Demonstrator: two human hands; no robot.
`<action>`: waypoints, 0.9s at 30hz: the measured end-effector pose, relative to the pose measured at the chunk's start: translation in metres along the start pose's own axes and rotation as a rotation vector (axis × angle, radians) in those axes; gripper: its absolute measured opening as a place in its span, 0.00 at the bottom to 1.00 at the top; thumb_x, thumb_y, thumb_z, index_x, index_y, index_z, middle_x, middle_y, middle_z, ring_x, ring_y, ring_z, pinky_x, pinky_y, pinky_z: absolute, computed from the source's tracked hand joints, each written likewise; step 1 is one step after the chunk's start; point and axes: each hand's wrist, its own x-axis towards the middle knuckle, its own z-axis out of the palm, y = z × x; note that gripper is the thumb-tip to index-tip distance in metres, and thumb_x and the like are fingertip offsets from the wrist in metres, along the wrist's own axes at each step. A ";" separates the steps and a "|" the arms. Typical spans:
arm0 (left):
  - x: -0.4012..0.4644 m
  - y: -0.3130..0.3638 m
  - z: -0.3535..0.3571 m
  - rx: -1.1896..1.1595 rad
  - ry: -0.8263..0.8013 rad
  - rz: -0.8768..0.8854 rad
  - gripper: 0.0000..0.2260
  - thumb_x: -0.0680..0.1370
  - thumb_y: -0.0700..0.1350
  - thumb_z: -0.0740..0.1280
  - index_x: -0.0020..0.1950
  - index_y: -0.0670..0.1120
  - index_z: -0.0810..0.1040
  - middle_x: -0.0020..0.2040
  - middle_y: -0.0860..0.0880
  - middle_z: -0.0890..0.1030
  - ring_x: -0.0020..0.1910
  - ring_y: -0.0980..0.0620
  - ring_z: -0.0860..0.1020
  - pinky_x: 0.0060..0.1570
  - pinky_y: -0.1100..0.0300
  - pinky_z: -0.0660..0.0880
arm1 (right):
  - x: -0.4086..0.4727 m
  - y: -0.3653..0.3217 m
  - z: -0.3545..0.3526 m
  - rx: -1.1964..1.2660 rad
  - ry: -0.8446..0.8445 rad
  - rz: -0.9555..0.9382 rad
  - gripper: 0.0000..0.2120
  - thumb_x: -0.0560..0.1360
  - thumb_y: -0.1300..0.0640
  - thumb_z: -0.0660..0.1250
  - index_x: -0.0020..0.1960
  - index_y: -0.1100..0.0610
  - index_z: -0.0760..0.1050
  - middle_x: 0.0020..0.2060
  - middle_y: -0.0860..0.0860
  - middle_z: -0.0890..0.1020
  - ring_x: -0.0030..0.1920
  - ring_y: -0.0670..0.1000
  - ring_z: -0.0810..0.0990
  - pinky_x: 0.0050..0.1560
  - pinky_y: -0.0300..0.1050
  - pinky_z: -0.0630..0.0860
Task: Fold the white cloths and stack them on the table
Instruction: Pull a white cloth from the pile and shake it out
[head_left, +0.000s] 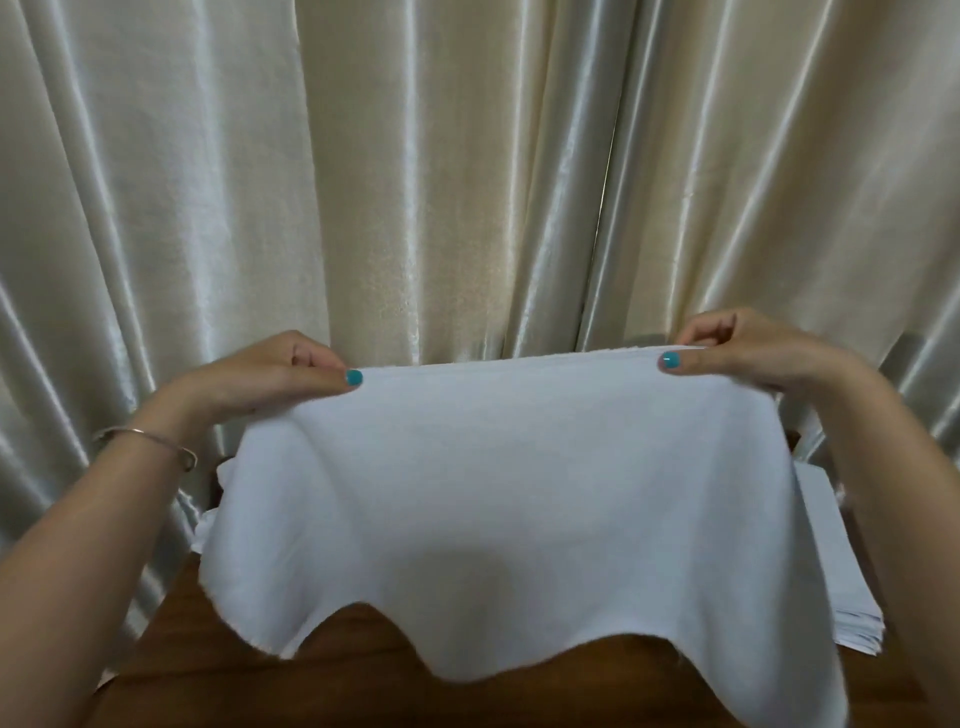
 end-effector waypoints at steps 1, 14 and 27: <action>0.008 -0.006 0.000 -0.012 -0.012 -0.041 0.20 0.67 0.55 0.72 0.43 0.38 0.83 0.38 0.40 0.83 0.35 0.48 0.79 0.36 0.60 0.73 | 0.006 0.010 0.000 0.007 -0.012 0.041 0.10 0.66 0.54 0.76 0.40 0.61 0.82 0.33 0.55 0.83 0.31 0.48 0.80 0.30 0.37 0.76; 0.185 -0.237 0.161 0.776 -0.021 -0.414 0.16 0.80 0.58 0.59 0.55 0.50 0.80 0.54 0.51 0.81 0.55 0.52 0.78 0.56 0.57 0.67 | 0.137 0.272 0.095 -0.918 0.053 0.418 0.07 0.75 0.44 0.65 0.45 0.46 0.76 0.45 0.46 0.81 0.49 0.50 0.81 0.46 0.43 0.75; 0.258 -0.300 0.194 0.674 0.236 -0.604 0.13 0.79 0.51 0.62 0.56 0.45 0.79 0.55 0.44 0.82 0.57 0.44 0.79 0.54 0.55 0.75 | 0.208 0.378 0.097 -1.050 0.062 0.459 0.09 0.76 0.43 0.63 0.48 0.49 0.74 0.40 0.46 0.74 0.43 0.49 0.78 0.40 0.41 0.71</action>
